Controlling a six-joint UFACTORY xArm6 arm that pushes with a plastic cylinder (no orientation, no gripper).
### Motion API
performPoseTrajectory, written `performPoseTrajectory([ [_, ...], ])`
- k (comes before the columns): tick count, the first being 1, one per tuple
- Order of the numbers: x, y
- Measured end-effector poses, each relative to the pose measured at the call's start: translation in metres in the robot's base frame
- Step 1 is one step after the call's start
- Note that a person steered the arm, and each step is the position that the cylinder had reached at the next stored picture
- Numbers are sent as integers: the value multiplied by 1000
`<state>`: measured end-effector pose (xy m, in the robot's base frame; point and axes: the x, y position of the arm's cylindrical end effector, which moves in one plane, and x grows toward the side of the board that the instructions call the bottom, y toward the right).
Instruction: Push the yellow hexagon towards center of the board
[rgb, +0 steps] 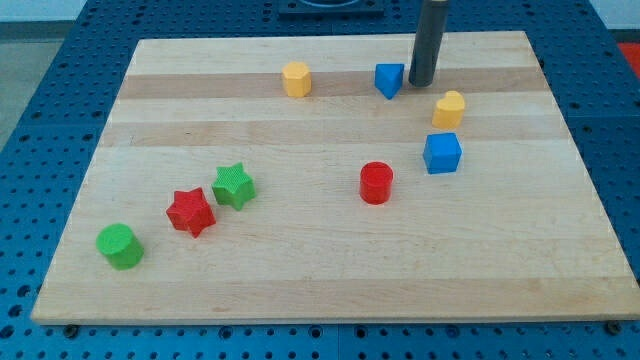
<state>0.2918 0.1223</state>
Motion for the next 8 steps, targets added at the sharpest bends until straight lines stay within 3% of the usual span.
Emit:
performPoseTrajectory([
  [3, -41, -16],
  [5, -41, -141],
  [8, -37, -223],
])
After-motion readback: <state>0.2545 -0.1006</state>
